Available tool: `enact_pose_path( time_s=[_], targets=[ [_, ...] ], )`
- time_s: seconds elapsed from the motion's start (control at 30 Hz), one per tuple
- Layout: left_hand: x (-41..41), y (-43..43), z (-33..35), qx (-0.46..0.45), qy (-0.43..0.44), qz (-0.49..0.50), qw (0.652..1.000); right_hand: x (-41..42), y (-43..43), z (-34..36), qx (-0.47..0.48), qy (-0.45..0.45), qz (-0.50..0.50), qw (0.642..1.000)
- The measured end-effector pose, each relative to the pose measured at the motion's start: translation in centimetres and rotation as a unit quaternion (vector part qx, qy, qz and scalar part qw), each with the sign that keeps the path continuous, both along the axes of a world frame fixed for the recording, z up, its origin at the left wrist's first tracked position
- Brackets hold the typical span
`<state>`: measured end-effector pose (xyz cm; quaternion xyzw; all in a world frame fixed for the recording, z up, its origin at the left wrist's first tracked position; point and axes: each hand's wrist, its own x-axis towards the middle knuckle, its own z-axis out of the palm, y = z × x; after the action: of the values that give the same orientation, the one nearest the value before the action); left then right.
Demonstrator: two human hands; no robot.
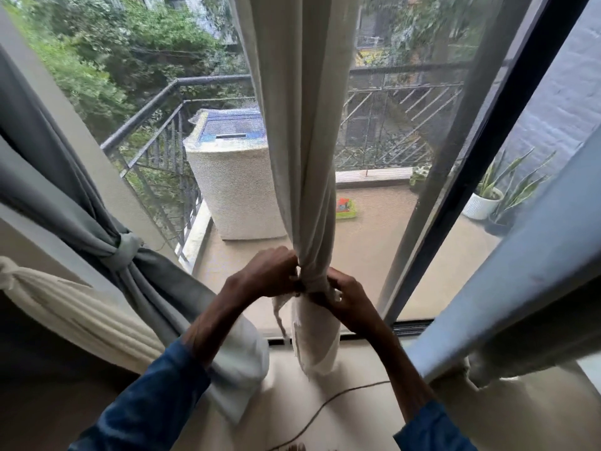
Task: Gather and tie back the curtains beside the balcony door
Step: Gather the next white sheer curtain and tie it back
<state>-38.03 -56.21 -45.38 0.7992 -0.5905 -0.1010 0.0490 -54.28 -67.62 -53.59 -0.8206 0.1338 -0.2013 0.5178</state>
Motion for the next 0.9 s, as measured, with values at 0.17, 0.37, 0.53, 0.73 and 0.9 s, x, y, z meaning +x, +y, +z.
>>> enact_pose_path(
  time_s=[0.17,0.37,0.53,0.73,0.9],
  targets=[
    [0.7,1.4,1.0,-0.05,-0.055,0.019,0.997,-0.1,0.1,-0.9,-0.006,0.008,-0.013,1.0],
    [0.0,1.5,-0.2,-0.116,-0.085,0.038,0.989,0.0,0.3,-1.6,0.061,0.062,0.013,0.996],
    [-1.2,1.2,-2.0,-0.184,-0.027,0.09,0.978,-0.4,1.0,-1.7,0.14,0.062,0.0,0.988],
    [-0.9,0.5,-2.5,-0.122,0.153,0.007,0.981,-0.6,1.0,-2.4,0.245,0.056,-0.034,0.967],
    [-2.1,1.0,-2.8,-0.121,0.383,-0.013,0.916,-1.2,1.1,-1.8,0.315,0.013,-0.088,0.945]
  ],
)
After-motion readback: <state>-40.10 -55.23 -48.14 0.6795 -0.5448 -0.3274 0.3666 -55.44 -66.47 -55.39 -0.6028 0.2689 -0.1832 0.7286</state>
